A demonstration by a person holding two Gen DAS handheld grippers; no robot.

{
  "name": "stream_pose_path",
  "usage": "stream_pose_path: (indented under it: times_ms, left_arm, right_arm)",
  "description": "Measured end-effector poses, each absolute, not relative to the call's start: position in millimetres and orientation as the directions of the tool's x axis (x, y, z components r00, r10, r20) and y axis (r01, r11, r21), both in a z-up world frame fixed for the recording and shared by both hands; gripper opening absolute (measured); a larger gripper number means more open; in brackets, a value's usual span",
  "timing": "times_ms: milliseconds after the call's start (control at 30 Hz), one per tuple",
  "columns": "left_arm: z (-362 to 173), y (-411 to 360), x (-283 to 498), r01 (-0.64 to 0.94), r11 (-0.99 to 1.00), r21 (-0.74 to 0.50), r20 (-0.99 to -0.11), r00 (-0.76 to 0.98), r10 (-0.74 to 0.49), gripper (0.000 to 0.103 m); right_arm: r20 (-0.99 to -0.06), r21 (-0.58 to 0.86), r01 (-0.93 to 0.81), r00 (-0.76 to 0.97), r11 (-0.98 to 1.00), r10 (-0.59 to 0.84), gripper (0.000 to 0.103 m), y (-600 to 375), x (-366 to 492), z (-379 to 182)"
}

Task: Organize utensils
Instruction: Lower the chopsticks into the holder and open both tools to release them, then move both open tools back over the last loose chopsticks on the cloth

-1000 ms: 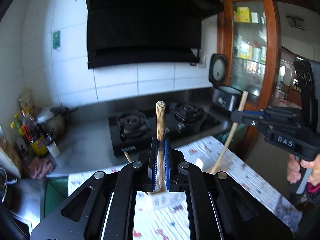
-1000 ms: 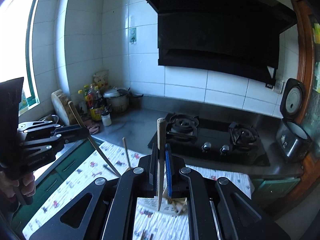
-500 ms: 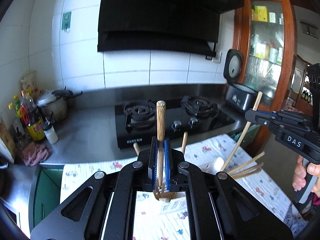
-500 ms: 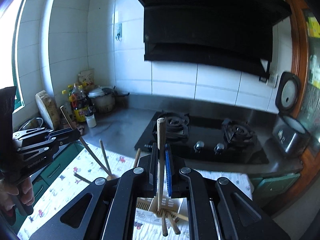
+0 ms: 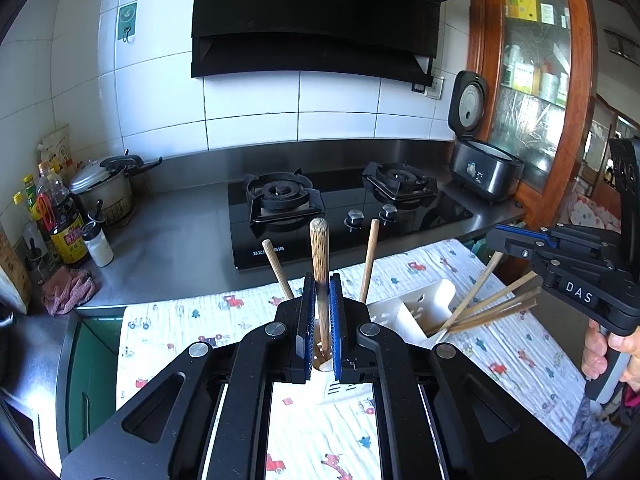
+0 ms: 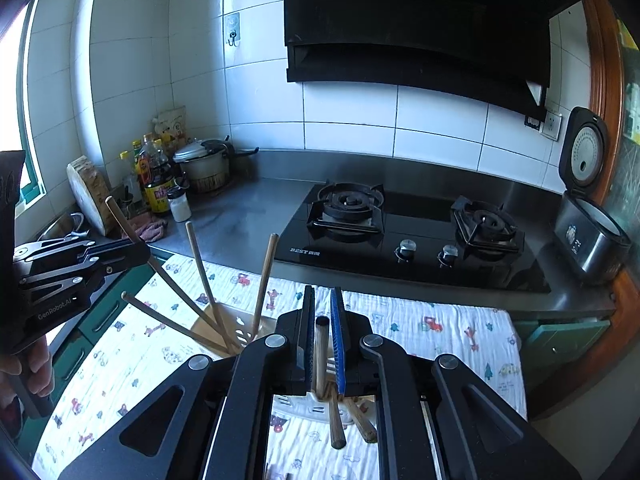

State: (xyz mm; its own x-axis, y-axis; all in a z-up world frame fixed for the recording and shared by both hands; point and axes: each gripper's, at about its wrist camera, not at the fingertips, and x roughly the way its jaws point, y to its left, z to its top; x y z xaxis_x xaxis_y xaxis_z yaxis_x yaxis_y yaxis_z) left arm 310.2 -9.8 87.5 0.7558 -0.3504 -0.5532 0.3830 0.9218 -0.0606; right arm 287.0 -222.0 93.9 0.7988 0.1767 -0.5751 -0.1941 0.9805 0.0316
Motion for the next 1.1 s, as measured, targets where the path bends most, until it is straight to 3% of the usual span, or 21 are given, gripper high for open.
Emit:
stream_pose_path:
  times_ms: [100, 367, 600, 800, 1100]
  left_arm:
    - [90, -10, 307, 0.386, 0.921, -0.06, -0.551, 0.756, -0.353, 0.008]
    - [108, -3, 289, 0.382, 0.923, -0.05, -0.516, 0.781, -0.351, 0.02]
    - [116, 8, 252, 0.378, 0.925, -0.045, -0.486, 0.801, -0.351, 0.031]
    - [97, 20, 220, 0.366, 0.929, -0.058, -0.51, 0.789, -0.343, 0.037]
    - [49, 35, 184, 0.329, 0.942, -0.063, -0.577, 0.759, -0.303, 0.038]
  right_arm:
    - [-0.565, 0.04, -0.183, 0.807, 0.982, 0.174, 0.01, -226, 282, 98]
    - [-0.515, 0.032, -0.179, 0.84, 0.983, 0.17, 0.031, -236, 248, 119]
    - [-0.497, 0.025, -0.197, 0.848, 0.98, 0.183, 0.037, -238, 192, 116]
    - [-0.567, 0.065, -0.216, 0.795, 0.974, 0.215, 0.038, -235, 149, 75]
    - [-0.696, 0.085, -0.208, 0.688, 0.974, 0.207, 0.036, -224, 98, -9]
